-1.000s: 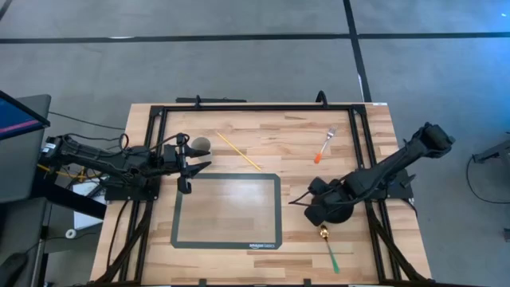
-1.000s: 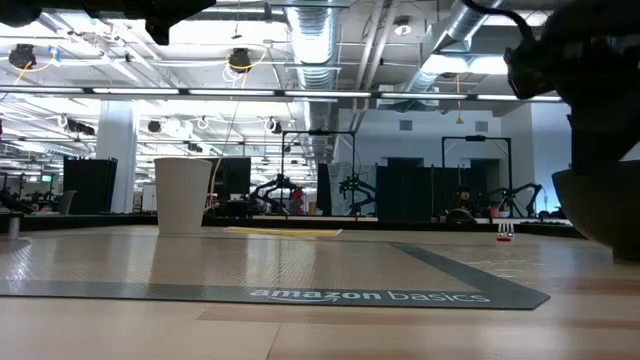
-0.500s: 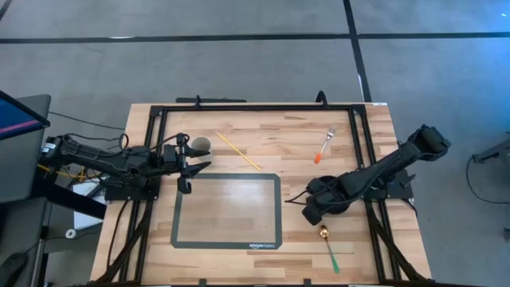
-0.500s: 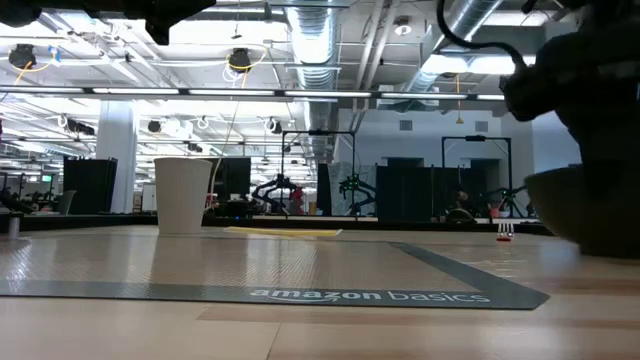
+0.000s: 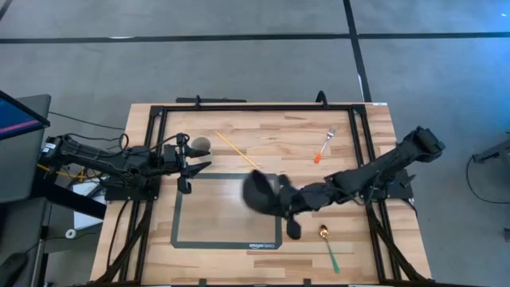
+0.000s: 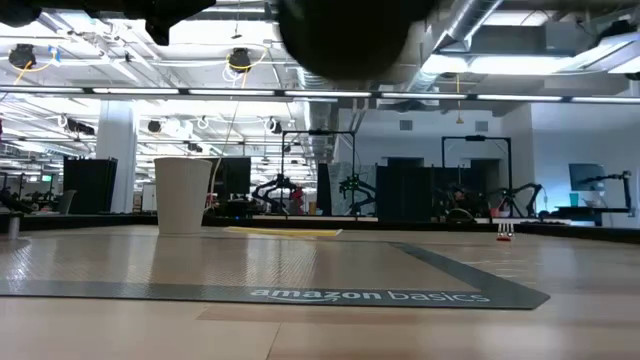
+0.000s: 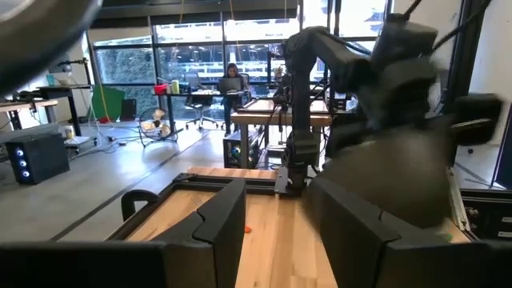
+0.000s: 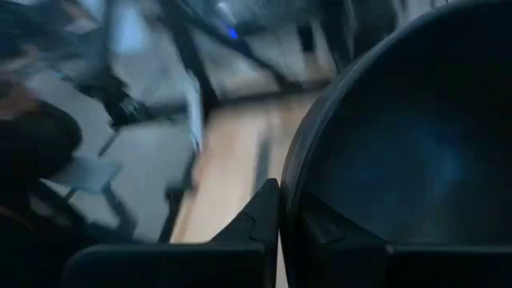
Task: Pick & Place Utensil
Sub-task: Put the black bowl on the transparent mat
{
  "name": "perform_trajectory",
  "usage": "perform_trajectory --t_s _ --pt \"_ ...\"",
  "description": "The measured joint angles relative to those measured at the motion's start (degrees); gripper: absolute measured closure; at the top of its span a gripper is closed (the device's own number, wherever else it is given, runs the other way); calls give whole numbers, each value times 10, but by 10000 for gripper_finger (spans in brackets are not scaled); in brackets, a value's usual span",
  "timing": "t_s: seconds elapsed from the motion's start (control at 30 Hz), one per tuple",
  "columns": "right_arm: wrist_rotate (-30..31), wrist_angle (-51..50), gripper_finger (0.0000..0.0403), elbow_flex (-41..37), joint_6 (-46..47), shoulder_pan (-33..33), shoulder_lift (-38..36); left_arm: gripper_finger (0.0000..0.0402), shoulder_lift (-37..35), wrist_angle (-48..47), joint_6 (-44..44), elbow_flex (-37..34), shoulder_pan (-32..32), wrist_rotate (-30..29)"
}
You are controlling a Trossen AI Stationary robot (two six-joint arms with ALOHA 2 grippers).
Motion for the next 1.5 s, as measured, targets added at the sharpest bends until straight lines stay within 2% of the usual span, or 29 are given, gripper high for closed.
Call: perform_trajectory --t_s 0.1,0.23,0.33,0.47,0.6,0.7,0.87,1.13,1.5 --pt "-18 119 399 0 -102 -5 59 252 0 0 -8 0 0 1" --pt "-57 134 397 46 -140 -15 152 252 0 0 -50 0 0 20" --pt "-64 59 400 121 -180 -17 197 252 0 0 -66 0 0 48" --pt "-77 -163 401 240 -169 -18 249 252 1 -3 -68 -1 -2 64" --pt "-89 -318 401 380 -167 -20 331 252 10 0 -71 -1 -7 70" --pt "-91 -430 401 468 -200 -21 392 252 14 2 -71 0 -9 73" --pt "-94 -506 402 576 -222 -24 462 252 21 -2 -71 -1 -15 82" --pt "-125 -534 392 614 -265 -39 499 252 25 0 -71 -1 -18 80" --pt "-164 -548 383 614 -242 -51 503 252 37 1 -71 -1 -18 83"
